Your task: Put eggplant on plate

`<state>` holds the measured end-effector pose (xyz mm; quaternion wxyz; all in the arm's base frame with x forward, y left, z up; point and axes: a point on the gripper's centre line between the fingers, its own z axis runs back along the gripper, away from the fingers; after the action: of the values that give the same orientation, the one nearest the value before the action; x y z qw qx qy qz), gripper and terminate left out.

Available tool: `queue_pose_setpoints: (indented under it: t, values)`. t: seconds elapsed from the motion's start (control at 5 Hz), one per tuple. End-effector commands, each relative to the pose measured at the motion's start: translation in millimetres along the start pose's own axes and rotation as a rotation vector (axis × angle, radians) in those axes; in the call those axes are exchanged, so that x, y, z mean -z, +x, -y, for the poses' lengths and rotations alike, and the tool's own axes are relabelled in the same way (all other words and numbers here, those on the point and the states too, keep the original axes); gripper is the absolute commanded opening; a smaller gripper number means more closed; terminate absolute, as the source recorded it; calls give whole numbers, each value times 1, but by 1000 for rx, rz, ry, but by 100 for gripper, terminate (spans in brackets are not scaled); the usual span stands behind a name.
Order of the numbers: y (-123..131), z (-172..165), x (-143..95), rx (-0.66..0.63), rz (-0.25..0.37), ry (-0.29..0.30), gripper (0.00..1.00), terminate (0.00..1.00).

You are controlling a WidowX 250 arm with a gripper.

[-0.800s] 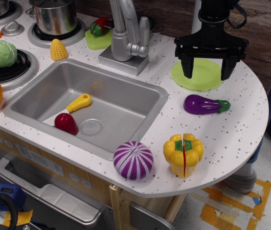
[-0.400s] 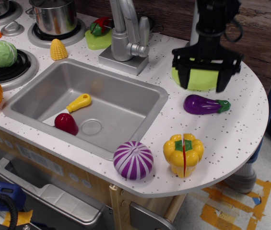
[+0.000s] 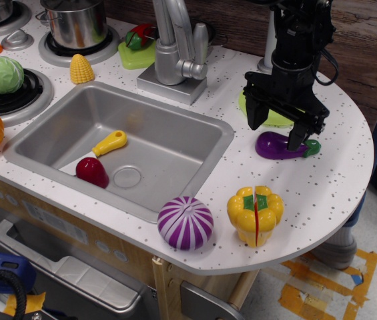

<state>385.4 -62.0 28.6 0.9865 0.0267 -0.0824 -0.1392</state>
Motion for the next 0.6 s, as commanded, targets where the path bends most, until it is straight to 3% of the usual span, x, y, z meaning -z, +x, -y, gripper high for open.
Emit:
queue_pose_setpoints:
  t: [0.0,0.4]
  values:
    - [9,-5,-34,276,71,44,100,0]
    - [20,-1,-32,537,123,36,100,0]
